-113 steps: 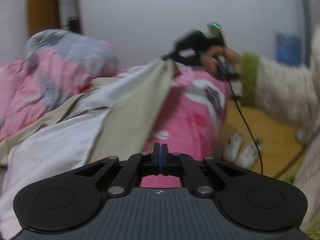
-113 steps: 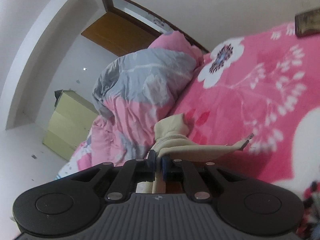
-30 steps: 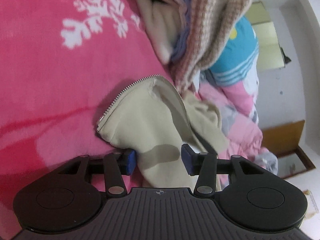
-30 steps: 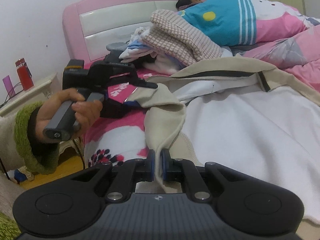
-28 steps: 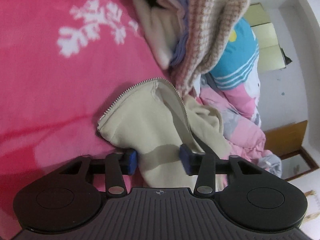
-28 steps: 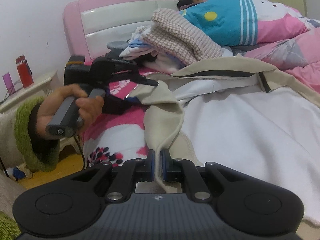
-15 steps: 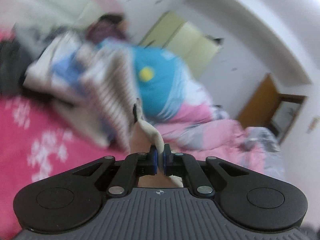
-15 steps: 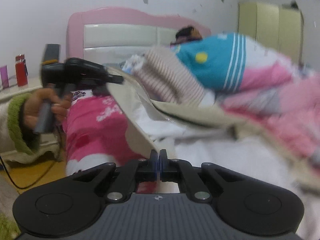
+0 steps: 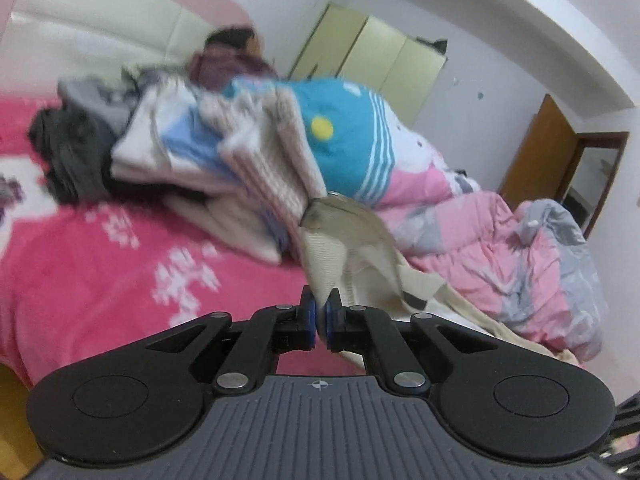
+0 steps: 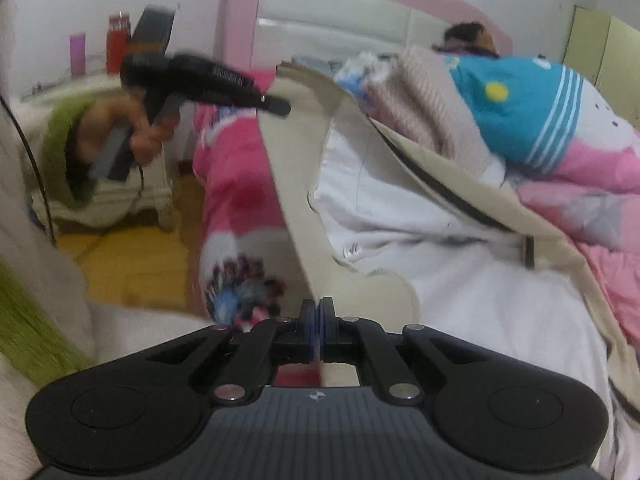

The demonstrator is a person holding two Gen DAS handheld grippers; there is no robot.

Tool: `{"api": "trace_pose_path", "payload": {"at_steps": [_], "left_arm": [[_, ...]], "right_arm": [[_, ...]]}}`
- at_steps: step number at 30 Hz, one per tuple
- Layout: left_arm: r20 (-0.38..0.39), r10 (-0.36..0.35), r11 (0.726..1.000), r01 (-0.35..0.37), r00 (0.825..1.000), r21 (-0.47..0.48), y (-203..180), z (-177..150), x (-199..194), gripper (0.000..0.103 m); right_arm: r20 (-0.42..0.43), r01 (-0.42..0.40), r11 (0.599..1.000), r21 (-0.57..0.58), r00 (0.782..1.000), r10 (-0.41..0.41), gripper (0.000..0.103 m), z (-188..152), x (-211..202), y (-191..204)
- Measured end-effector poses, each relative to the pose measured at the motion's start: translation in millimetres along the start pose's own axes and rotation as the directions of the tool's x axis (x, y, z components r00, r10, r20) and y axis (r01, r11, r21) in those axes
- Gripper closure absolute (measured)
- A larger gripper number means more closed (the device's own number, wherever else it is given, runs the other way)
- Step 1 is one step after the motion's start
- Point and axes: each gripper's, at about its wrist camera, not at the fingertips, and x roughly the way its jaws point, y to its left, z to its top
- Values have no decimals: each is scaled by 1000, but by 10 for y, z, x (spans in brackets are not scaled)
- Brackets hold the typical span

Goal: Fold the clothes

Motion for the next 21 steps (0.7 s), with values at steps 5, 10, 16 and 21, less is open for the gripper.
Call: {"api": "trace_pose_path", "payload": {"at_steps": [5, 10, 16, 21], "left_arm": [[-91, 120, 992, -117, 989, 40, 242, -310, 299, 100], [-201, 180, 983, -166, 963, 83, 462, -525, 440, 88], [-115, 268, 963, -263, 956, 61, 718, -328, 110, 49], [43, 352, 931, -355, 935, 91, 699, -115, -129, 48]], "right_arm": [[-40, -60, 989, 134, 997, 65, 100, -328, 601, 141], [28, -75, 925, 372, 997, 70, 89, -509, 537, 57], [105, -61, 818, 572, 995, 1, 72, -676, 4, -305], [85, 121, 711, 693, 965, -247, 55, -653, -255, -1052]]}}
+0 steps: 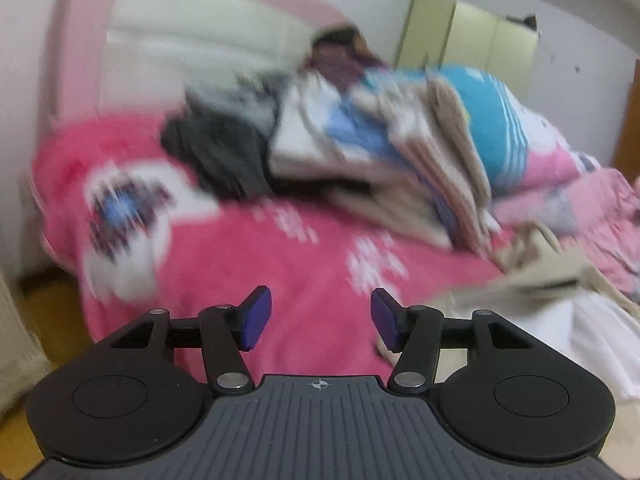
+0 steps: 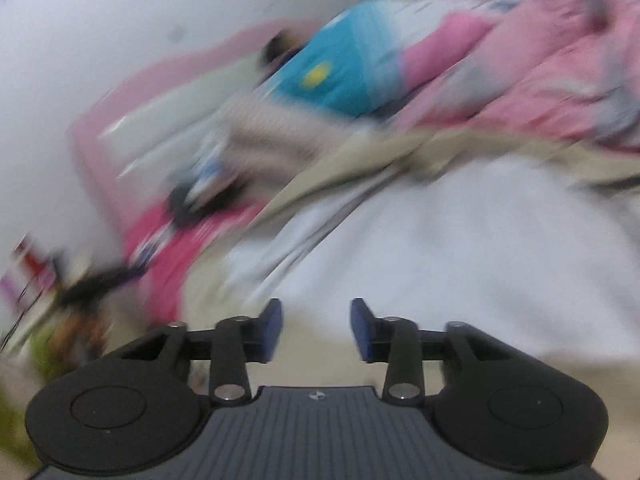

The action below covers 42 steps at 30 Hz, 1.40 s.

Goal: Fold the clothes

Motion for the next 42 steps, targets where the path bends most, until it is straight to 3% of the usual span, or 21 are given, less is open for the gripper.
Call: {"api": "trace_pose_path", "payload": {"at_steps": [2, 4, 7, 10, 12, 13, 15, 17, 19, 20, 23, 24, 27, 31, 33, 34, 35, 36, 37, 40, 42], "left_arm": [[31, -87, 995, 85, 996, 57, -217, 58, 14, 48], [2, -235, 966, 233, 972, 113, -560, 54, 55, 46], [-135, -437, 878, 454, 889, 153, -1185, -54, 274, 46], [-228, -488, 816, 533, 842, 222, -1777, -238, 496, 46], [-233, -494, 801, 542, 838, 254, -2028, -335, 613, 46], [-227, -496, 796, 543, 838, 267, -2116, -370, 669, 46], [-219, -479, 797, 526, 850, 296, -2218, -428, 744, 46], [-235, -461, 801, 516, 856, 305, -2245, -493, 796, 46], [-262, -458, 808, 520, 850, 276, -2184, -563, 854, 46], [-269, -462, 812, 525, 845, 255, -2145, -575, 873, 46], [-280, -475, 817, 537, 834, 211, -2083, -585, 917, 46], [-283, -477, 818, 538, 832, 204, -2077, -590, 927, 46], [-288, -478, 819, 540, 830, 196, -2069, -594, 935, 46], [-291, -482, 819, 543, 827, 186, -2062, -583, 947, 46], [-291, -485, 819, 545, 825, 180, -2062, -582, 958, 46], [-291, -487, 818, 547, 824, 177, -2061, -584, 963, 45], [-291, -489, 818, 548, 822, 173, -2061, -584, 969, 45], [-292, -492, 818, 551, 820, 168, -2057, -584, 973, 44], [-292, -495, 817, 553, 818, 164, -2051, -585, 976, 43], [-290, -503, 815, 558, 814, 153, -2037, -586, 980, 42], [-288, -506, 816, 559, 813, 146, -2036, -585, 984, 42]], "right_arm": [[32, 116, 992, 40, 993, -117, 54, 286, 83, -232], [8, 206, 974, 90, 978, -208, 54, 543, 288, -488], [-84, 334, 937, 105, 942, -326, 55, 879, 817, -899], [-135, 393, 915, 87, 915, -380, 59, 1018, 1224, -1169], [-179, 404, 913, 62, 904, -388, 65, 1042, 1508, -1316], [-201, 435, 900, 14, 883, -423, 71, 1025, 1676, -1370], [-239, 532, 843, -84, 810, -535, 91, 909, 1905, -1507], [-201, 596, 796, -103, 771, -604, 103, 982, 1940, -1693], [-157, 656, 747, -111, 730, -665, 103, 1072, 1958, -1883], [-139, 709, 697, -113, 683, -717, 103, 1142, 1993, -2016], [-139, 777, 627, -46, 617, -775, 103, 1276, 2065, -2586], [-128, 779, 627, -7, 621, -773, 103, 1322, 2053, -2723], [-117, 799, 602, -11, 597, -794, 103, 1413, 2093, -2876], [-124, 787, 614, -54, 605, -787, 103, 1446, 1930, -2733], [-122, 712, 696, -94, 685, -718, 100, 1403, 1702, -2462], [-129, 658, 742, -125, 731, -670, 87, 1355, 1549, -2280], [-134, 618, 772, -151, 761, -635, 64, 1302, 1403, -2134], [-145, 594, 787, -165, 775, -615, 53, 1241, 1277, -2024], [-157, 572, 801, -177, 787, -597, 40, 1179, 1155, -1918], [-226, 529, 846, -73, 817, -530, 39, 1094, 969, -1926], [-285, 526, 850, -30, 811, -512, 39, 1005, 1018, -2046]]}}
